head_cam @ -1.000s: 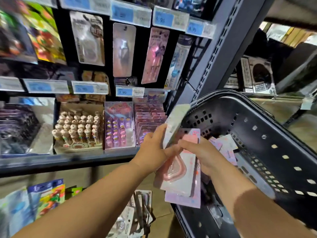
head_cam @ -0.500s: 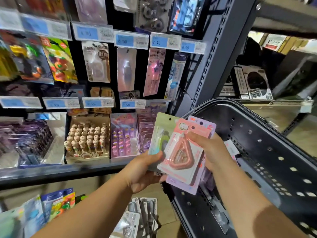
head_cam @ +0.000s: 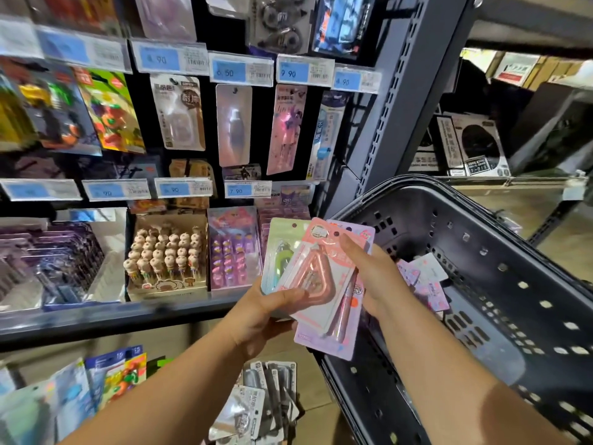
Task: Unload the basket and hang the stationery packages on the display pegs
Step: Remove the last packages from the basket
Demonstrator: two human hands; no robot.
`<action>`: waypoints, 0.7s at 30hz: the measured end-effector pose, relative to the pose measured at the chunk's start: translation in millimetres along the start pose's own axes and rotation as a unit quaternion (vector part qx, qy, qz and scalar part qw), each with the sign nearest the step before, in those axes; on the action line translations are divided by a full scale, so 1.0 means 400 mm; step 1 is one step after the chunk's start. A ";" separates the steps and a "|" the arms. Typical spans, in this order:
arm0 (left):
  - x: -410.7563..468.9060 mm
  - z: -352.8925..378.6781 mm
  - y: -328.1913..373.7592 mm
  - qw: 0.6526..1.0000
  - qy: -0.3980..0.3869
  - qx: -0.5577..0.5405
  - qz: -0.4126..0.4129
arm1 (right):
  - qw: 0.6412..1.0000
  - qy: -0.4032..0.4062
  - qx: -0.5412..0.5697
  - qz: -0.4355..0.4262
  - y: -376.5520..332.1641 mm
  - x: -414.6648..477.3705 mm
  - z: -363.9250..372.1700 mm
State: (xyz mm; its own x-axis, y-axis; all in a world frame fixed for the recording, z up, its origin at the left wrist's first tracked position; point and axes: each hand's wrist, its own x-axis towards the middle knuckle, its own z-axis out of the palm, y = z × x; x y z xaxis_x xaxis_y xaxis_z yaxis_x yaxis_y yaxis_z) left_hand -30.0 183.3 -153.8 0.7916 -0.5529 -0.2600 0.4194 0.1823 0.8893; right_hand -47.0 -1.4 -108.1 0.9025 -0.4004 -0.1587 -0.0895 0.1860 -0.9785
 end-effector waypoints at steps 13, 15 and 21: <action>-0.030 -0.101 0.203 0.995 0.090 0.028 0.041 | 0.992 -0.128 0.011 -0.004 0.011 -0.010 0.069; -0.061 -0.163 0.241 0.989 0.121 0.055 0.060 | 0.991 -0.134 0.005 0.004 0.026 -0.008 0.096; -0.196 -0.420 0.113 0.975 0.209 0.082 -0.004 | 0.973 -0.187 -0.095 0.096 0.207 -0.011 0.187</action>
State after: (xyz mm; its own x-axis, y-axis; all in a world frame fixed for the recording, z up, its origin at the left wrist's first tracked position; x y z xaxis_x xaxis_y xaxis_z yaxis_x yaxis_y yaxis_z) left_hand 1.6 371.3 -156.2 0.9151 -0.1688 -0.3662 0.3760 0.0287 0.9262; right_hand -26.7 83.0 -178.6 0.9485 -0.0138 -0.3164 -0.3156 0.0420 -0.9480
